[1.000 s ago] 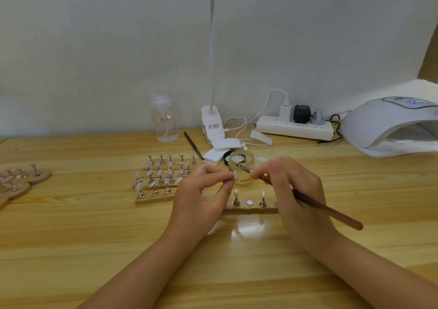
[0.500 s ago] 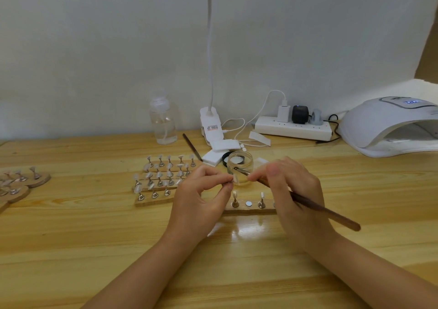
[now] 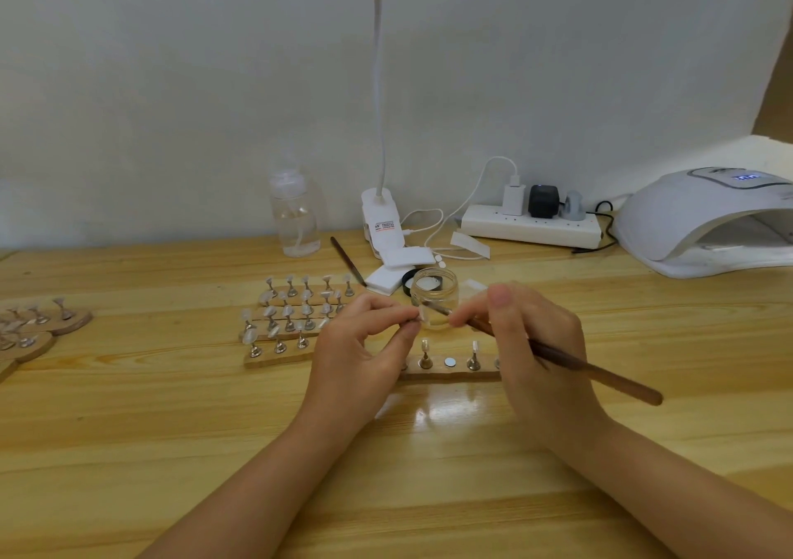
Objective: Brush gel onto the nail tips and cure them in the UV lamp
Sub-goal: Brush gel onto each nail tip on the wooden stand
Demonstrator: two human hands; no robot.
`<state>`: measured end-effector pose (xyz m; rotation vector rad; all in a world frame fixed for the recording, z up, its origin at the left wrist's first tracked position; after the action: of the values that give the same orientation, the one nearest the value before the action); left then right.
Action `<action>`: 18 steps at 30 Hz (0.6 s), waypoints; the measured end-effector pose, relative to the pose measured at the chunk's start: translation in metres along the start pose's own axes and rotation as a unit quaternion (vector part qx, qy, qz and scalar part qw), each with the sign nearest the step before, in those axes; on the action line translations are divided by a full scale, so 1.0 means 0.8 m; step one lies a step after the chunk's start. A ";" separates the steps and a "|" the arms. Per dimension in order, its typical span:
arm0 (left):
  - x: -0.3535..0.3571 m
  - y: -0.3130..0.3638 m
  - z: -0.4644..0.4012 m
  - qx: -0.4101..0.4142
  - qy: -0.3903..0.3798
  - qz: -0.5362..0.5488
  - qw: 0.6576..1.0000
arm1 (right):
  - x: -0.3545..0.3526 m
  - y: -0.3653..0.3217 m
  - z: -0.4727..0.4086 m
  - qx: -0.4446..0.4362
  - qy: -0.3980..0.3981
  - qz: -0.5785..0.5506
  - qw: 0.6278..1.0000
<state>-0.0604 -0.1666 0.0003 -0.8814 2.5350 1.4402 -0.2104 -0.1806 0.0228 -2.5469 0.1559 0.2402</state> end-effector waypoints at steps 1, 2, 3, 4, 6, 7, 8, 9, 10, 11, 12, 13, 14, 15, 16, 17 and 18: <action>0.001 0.000 0.000 -0.001 -0.003 0.001 1.000 | 0.002 0.002 0.000 0.005 -0.005 0.001 1.000; 0.001 -0.001 0.000 -0.001 -0.005 0.003 1.000 | 0.004 0.005 0.001 0.015 -0.009 -0.003 1.000; 0.001 -0.001 0.000 -0.002 -0.006 0.005 1.000 | 0.004 0.007 0.002 0.026 -0.010 -0.010 1.000; 0.001 -0.001 0.000 -0.002 -0.006 0.006 1.000 | 0.002 0.008 0.002 0.030 -0.007 -0.015 0.999; 0.001 -0.001 0.000 -0.003 -0.005 0.005 1.000 | -0.001 0.005 0.002 0.021 0.000 -0.012 1.000; 0.001 -0.002 -0.001 -0.005 -0.006 0.006 1.000 | 0.000 0.003 0.001 0.015 -0.002 -0.002 1.000; 0.002 -0.003 -0.001 -0.007 -0.008 0.006 1.000 | 0.002 0.003 0.001 0.015 -0.008 0.007 1.000; 0.002 -0.003 -0.001 -0.008 -0.009 0.005 1.000 | 0.003 0.005 0.001 0.022 -0.014 0.010 1.000; 0.002 -0.003 -0.001 -0.006 -0.010 0.004 1.000 | 0.004 0.007 0.002 0.033 -0.017 0.004 0.999; 0.002 -0.003 -0.001 -0.005 -0.009 0.004 1.000 | 0.003 0.008 0.003 0.040 -0.015 -0.005 0.999; 0.002 -0.002 0.000 -0.004 -0.009 0.004 1.000 | 0.000 0.007 0.003 0.039 -0.009 -0.009 0.999; 0.002 -0.002 0.000 -0.003 -0.009 0.004 1.000 | -0.002 0.005 0.002 0.031 -0.004 -0.007 0.999; 0.002 -0.002 0.000 -0.003 -0.008 0.004 1.000 | -0.003 0.003 0.002 0.022 -0.004 0.000 1.000; 0.002 -0.002 0.000 -0.002 -0.008 0.004 1.000 | -0.001 0.002 0.001 0.017 -0.008 0.007 1.000; 0.002 -0.002 0.000 -0.002 -0.009 0.003 1.000 | 0.002 0.004 0.001 0.021 -0.014 0.008 1.000; 0.002 -0.003 -0.001 -0.001 -0.009 0.003 1.000 | 0.004 0.007 0.002 0.032 -0.020 -0.001 0.999; 0.003 -0.003 -0.001 0.000 -0.011 0.003 1.000 | 0.005 0.010 0.004 0.045 -0.022 -0.015 0.999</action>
<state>-0.0610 -0.1687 -0.0018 -0.8545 2.5232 1.4432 -0.2084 -0.1859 0.0154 -2.4506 0.1097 0.2716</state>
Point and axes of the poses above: each hand's wrist, its own z-axis away from the middle knuckle, its own x-axis out of the palm, y = z × x, the point moved 9 cm from there along -z, towards the middle knuckle, and after that the axes turned 2 degrees about -x, right-handed, at the moved point
